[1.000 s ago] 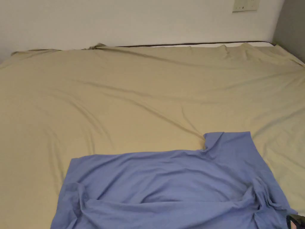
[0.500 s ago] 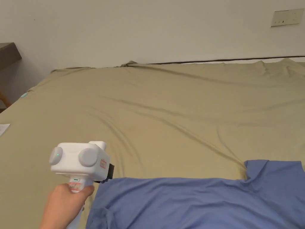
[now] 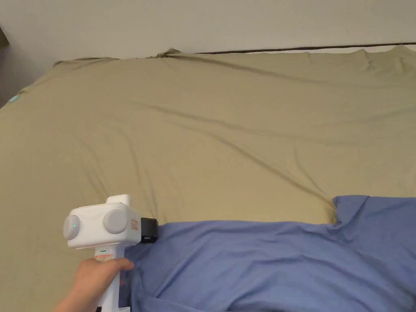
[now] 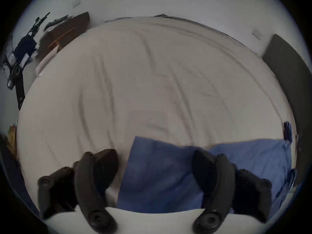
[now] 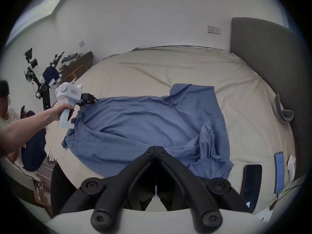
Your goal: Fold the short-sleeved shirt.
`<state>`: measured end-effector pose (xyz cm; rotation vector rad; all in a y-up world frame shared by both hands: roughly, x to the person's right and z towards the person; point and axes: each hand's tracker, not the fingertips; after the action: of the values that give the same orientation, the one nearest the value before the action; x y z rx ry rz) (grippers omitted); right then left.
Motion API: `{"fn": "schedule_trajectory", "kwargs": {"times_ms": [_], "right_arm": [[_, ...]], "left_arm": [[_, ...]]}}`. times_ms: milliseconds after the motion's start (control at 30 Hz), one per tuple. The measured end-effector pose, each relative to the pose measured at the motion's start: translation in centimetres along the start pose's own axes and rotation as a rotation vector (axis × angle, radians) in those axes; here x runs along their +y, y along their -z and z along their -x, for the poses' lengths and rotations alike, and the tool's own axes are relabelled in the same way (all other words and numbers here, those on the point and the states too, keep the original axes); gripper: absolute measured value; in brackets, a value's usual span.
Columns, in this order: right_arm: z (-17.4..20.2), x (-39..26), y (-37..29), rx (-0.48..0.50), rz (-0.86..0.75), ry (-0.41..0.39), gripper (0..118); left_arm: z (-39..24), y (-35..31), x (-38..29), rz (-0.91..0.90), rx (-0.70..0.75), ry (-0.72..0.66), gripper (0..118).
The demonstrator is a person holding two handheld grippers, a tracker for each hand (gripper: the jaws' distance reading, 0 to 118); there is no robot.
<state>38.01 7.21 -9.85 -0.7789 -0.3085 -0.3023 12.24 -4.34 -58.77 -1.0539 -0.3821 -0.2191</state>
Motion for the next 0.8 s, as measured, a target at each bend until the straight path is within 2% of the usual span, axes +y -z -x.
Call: {"fn": "schedule_trajectory", "kwargs": {"times_ms": [33, 67, 100, 133, 167, 300, 400, 433, 467, 500, 533, 600, 633, 700, 733, 767, 800], "right_arm": [[-0.2, 0.0, 0.2, 0.006, 0.002, 0.0, 2], [-0.4, 0.1, 0.4, 0.01, 0.006, 0.001, 2], [-0.7, 0.3, 0.6, 0.014, 0.007, 0.001, 2], [-1.0, 0.7, 1.0, 0.017, 0.008, 0.001, 2], [-1.4, 1.4, 1.4, 0.013, 0.009, -0.005, 2], [-4.7, 5.7, 3.7, -0.052, -0.028, -0.023, 2], [-8.4, 10.1, 7.4, -0.112, -0.031, 0.037, 2], [-9.6, 11.3, 9.1, -0.123, -0.024, 0.052, 8], [-10.8, 12.5, 11.1, -0.155, 0.02, 0.091, 55], [-12.2, 13.5, 13.3, -0.175, 0.08, 0.112, 98], [-13.5, 14.1, 15.3, -0.19, 0.139, 0.154, 108], [-15.7, 15.1, 18.6, -0.182, 0.187, 0.211, 106], [-16.5, 15.4, 20.1, -0.223, 0.235, 0.253, 106], [-17.8, 15.6, 22.2, -0.25, 0.311, 0.263, 101], [-18.2, 15.6, 23.1, -0.252, 0.35, 0.267, 87], [-18.4, 15.5, 23.8, -0.263, 0.39, 0.275, 51], [-18.2, 15.2, 24.1, -0.253, 0.426, 0.257, 34]], "left_arm": [[0.0, -0.4, 0.4, 0.048, 0.035, 0.022, 89], [0.4, -1.0, 1.2, 0.08, 0.003, 0.026, 75], [0.7, -1.5, 1.9, 0.085, 0.005, 0.024, 45], [1.4, -2.3, 2.8, 0.083, -0.015, 0.014, 8], [1.9, -3.2, 3.2, 0.077, -0.071, -0.061, 2], [1.7, -7.9, 2.7, -0.021, -0.118, -0.009, 2], [0.7, -11.3, 1.3, -0.072, -0.189, 0.029, 2], [0.3, -12.2, 0.7, -0.086, -0.189, 0.041, 2], [-0.1, -12.7, 0.1, -0.112, -0.187, 0.042, 2], [-0.4, -13.2, -0.2, -0.123, -0.173, 0.057, 2], [-0.6, -13.4, -0.5, -0.129, -0.157, 0.054, 2], [-0.7, -13.2, -0.2, -0.106, -0.156, 0.073, 2], [-0.6, -13.1, -0.1, -0.097, -0.15, 0.074, 2], [-0.3, -12.9, 0.4, -0.092, -0.151, 0.056, 2], [-0.1, -12.8, 0.5, -0.083, -0.161, 0.035, 2], [0.1, -12.7, 0.7, -0.065, -0.183, 0.023, 2], [0.1, -12.6, 0.7, -0.06, -0.183, 0.026, 2]]}}
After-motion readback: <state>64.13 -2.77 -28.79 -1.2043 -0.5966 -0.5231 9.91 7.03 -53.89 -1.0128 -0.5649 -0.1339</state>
